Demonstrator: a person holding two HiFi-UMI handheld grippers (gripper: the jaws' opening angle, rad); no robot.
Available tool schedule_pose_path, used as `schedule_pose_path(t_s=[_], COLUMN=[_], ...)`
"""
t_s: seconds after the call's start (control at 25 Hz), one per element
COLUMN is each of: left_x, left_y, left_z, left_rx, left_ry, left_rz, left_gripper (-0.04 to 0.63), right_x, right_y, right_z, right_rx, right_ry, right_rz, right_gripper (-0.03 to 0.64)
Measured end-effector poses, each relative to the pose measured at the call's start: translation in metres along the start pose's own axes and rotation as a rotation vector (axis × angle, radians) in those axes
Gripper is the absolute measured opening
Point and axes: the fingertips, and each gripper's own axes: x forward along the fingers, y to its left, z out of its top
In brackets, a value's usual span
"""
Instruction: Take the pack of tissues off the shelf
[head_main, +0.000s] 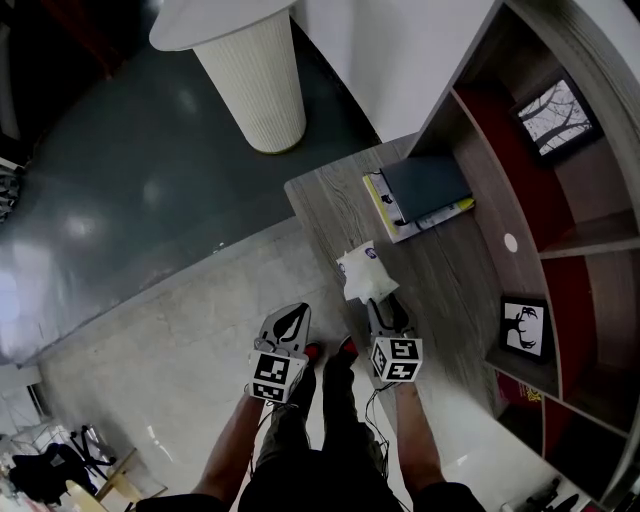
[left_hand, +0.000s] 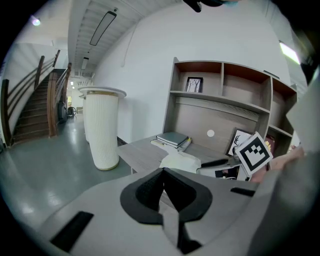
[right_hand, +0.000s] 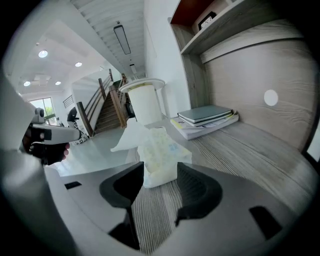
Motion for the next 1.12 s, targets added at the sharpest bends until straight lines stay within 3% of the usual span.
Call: schedule_pose_path(t_s=[0.36,0.76,1.12], left_x=[-0.013,-0.032,-0.06], left_y=[-0.01,-0.028,-0.046], left_z=[0.004,0.053,0.106], left_rx=[0.032,0.104,0.175], left_ry=[-0.021,-0.104,-0.191], left_rz=[-0.018,-0.066,-0.126], left_gripper=[0.008,0.008,0.008], right_x=[-0.024,-0.073,-0.136], right_y=[0.006,0.01,0.01], right_z=[0.012,0.059,0.099], right_rx=[0.008,0.007,0.003], right_ry=[-0.047,-0.174,-0.29], right_rz=[-0.017,-0.065,-0.172], right_gripper=[0.21,0.206,0.126])
